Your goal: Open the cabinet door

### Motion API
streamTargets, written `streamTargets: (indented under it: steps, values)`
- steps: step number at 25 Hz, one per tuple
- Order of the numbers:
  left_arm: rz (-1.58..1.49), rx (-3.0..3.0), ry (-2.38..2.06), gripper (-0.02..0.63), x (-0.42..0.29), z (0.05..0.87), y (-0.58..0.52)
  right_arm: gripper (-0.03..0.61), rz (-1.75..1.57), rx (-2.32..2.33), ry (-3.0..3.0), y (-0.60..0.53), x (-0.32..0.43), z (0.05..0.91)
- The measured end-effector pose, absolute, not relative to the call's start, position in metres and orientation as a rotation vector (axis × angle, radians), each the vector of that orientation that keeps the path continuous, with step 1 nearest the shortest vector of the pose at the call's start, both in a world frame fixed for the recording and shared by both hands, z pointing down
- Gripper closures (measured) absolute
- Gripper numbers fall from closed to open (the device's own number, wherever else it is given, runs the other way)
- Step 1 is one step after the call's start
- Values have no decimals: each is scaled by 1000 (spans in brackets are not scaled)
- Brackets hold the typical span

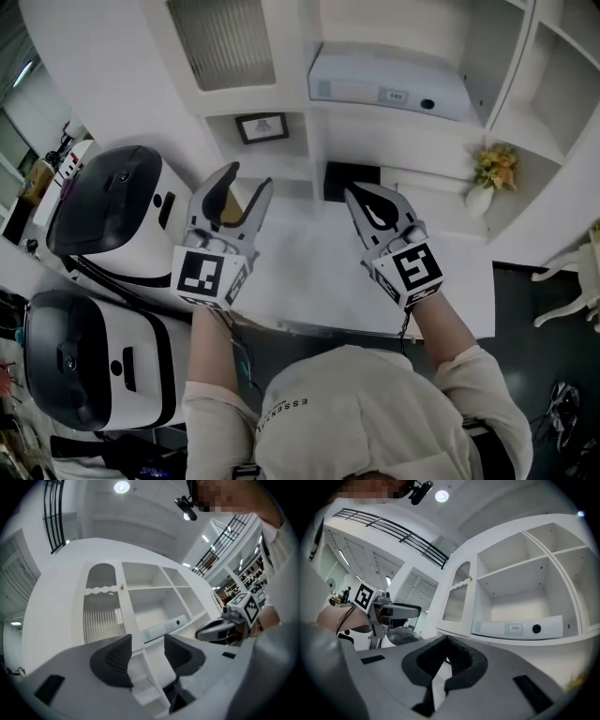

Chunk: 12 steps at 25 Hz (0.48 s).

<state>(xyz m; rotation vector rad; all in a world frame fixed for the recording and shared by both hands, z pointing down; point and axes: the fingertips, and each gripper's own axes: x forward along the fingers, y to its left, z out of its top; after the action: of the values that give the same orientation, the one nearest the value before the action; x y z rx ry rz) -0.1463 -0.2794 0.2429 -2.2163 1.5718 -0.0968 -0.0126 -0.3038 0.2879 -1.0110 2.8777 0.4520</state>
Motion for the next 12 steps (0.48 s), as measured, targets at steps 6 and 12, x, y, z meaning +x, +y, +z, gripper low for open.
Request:
streamTargets:
  steps: [6, 12]
  values:
    - [-61, -2164, 1436, 400, -143, 182, -332, 563, 511, -1029, 2855, -335, -18, 272]
    - [-60, -2136, 1322, 400, -148, 124, -373, 563, 510, -1129, 2781, -366, -19, 250]
